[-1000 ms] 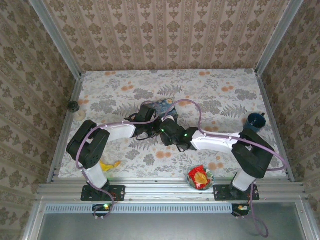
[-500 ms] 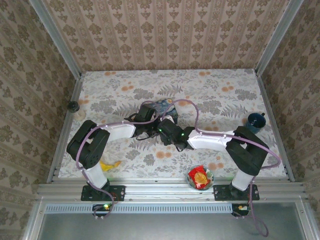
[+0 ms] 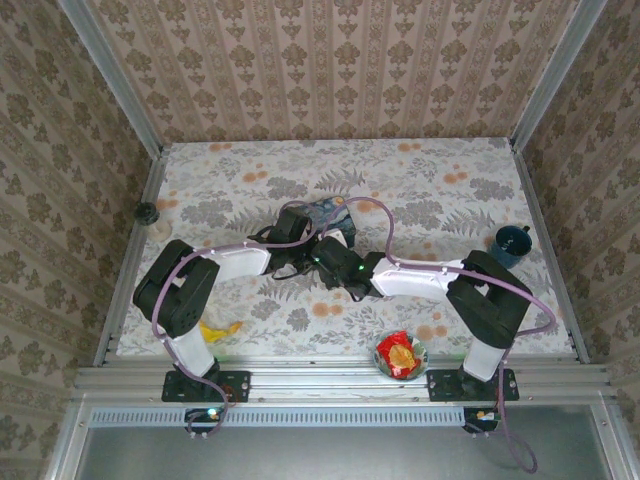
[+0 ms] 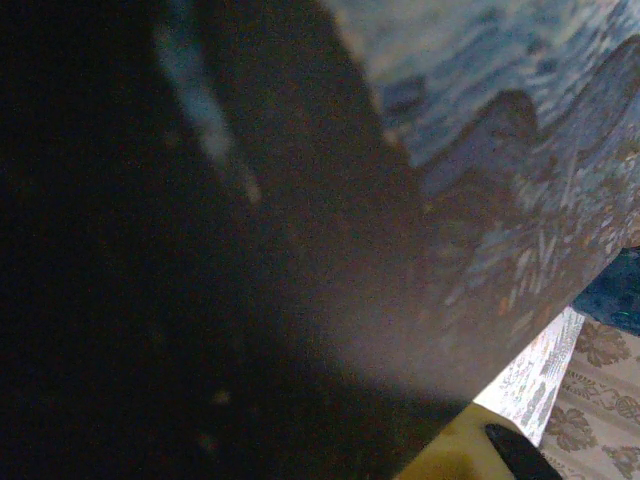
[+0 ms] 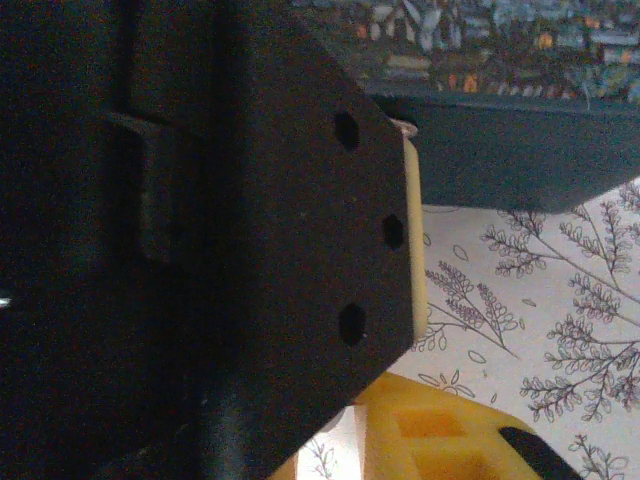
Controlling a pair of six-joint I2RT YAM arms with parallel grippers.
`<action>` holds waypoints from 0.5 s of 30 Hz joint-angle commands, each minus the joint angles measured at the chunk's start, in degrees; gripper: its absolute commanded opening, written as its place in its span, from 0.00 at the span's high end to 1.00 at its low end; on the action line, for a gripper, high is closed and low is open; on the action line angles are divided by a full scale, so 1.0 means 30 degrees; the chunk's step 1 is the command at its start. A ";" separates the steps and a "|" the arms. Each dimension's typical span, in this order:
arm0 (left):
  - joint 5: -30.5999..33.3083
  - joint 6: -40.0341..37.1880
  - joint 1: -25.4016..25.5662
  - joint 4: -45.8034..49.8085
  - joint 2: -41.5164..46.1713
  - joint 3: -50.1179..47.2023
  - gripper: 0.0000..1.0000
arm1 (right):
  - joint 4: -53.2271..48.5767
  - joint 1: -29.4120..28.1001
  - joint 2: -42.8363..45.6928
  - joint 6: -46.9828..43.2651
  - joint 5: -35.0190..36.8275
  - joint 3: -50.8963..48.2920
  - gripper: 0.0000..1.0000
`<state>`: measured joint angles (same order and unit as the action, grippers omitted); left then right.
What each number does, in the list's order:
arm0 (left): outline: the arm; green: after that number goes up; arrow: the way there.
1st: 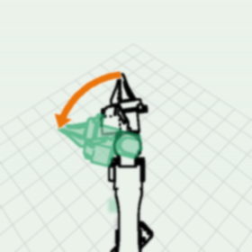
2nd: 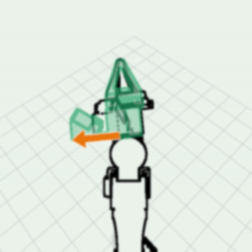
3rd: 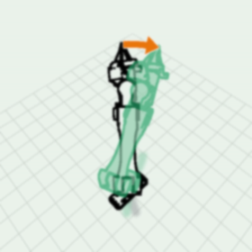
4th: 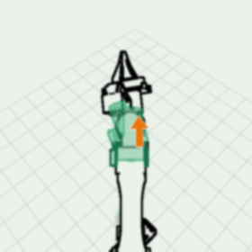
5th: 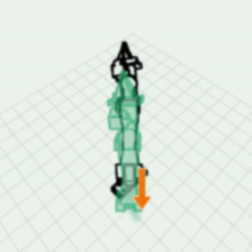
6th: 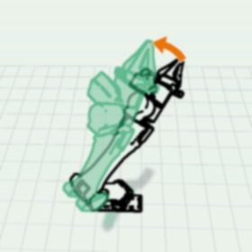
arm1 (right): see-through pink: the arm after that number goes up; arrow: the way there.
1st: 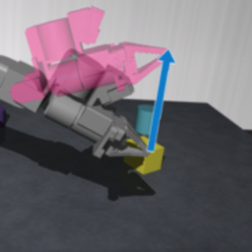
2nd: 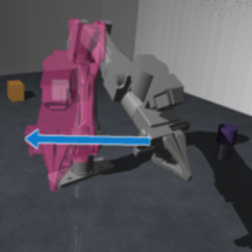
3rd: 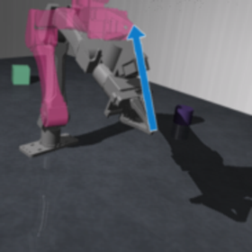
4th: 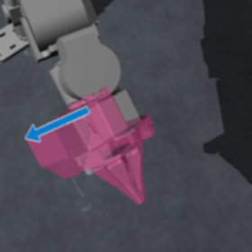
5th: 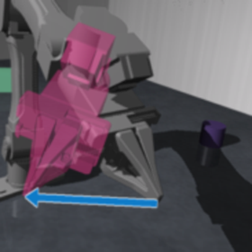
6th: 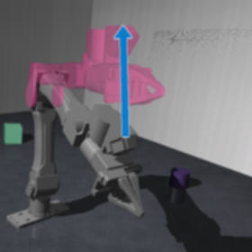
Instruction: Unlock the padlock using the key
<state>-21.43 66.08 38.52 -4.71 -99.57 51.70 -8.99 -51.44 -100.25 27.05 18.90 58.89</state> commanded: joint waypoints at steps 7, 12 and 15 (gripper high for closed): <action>-0.0984 0.0703 0.0015 -0.0160 0.0108 -0.0215 1.00 | -0.0202 -0.0052 -0.1146 0.0227 0.0759 0.0657 0.76; -0.1045 0.0761 0.0020 -0.0243 0.0114 -0.0183 1.00 | -0.0356 -0.0052 -0.1497 0.0301 0.1047 0.0828 0.76; -0.1104 0.0765 0.0005 -0.0279 0.0135 -0.0129 1.00 | -0.0617 -0.0055 -0.1747 0.0387 0.1476 0.0992 0.76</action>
<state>-20.21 66.06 37.93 -4.75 -99.57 51.62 -9.30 -51.59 -102.91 27.20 20.67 60.90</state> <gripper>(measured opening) 0.132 0.240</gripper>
